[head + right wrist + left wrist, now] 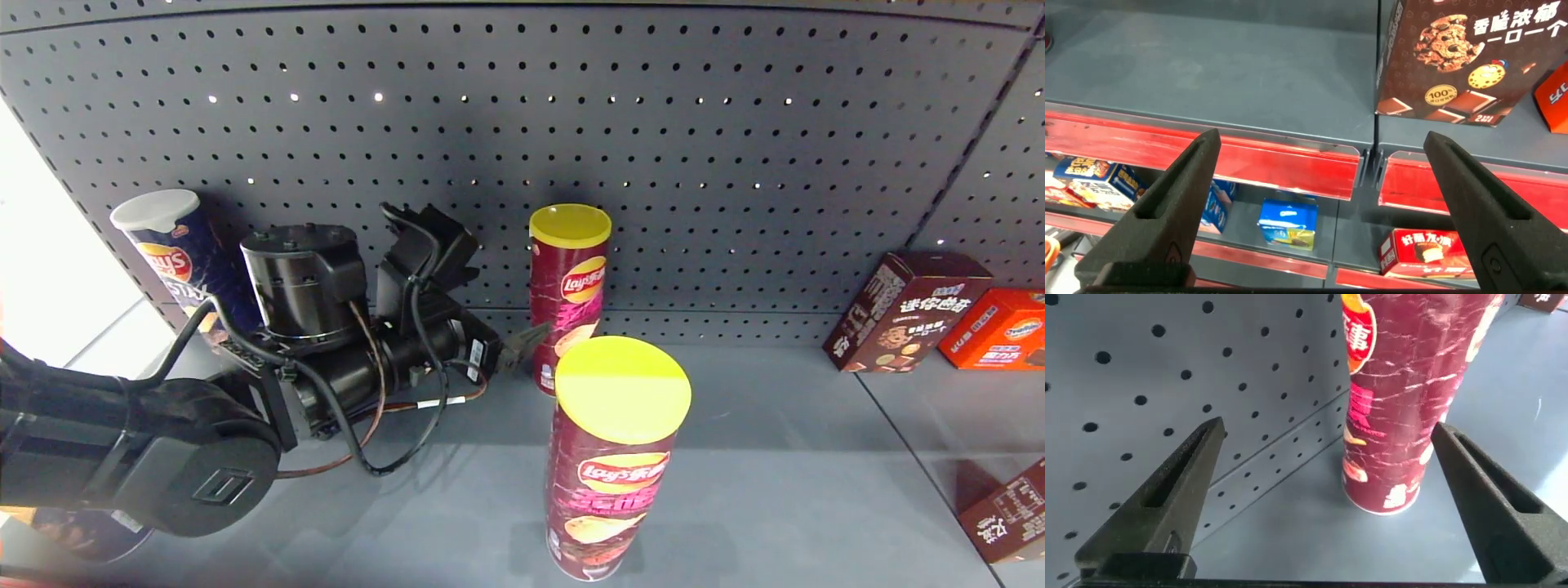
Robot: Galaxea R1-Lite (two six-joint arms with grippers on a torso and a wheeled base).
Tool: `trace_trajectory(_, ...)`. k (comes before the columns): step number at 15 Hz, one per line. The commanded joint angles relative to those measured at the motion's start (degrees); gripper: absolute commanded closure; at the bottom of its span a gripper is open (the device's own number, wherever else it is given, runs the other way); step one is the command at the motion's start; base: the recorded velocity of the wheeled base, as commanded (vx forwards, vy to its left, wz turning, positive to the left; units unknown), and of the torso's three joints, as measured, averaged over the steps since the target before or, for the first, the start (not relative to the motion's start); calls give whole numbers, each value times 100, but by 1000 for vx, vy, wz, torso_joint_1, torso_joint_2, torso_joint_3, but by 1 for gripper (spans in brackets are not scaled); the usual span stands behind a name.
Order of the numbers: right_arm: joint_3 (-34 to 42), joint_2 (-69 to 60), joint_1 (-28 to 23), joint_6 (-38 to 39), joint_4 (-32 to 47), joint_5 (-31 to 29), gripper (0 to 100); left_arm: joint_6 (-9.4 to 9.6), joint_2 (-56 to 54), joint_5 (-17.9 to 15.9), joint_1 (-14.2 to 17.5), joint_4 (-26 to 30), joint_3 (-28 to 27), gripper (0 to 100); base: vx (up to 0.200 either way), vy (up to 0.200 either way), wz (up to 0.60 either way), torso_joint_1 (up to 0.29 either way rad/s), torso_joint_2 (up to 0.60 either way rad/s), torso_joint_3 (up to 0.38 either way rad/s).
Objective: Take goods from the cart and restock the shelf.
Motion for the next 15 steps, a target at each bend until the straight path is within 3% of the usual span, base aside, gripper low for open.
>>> trace_trajectory(1, 1, 9, -5, -2, -1, 1, 0, -1, 171, 77, -5, 11, -134, 0, 0, 0, 0, 0, 0, 0)
trace_trajectory(11, 1, 9, 3, -2, -1, 1, 0, -27, 171, 165, 118, -7, -37, 0, 0, 0, 0, 0, 0, 0)
trace_trajectory(15, 1, 9, -5, -2, -1, 1, 0, -1, -260, 156, 118, -138, 613, 0, 0, 0, 0, 0, 0, 0)
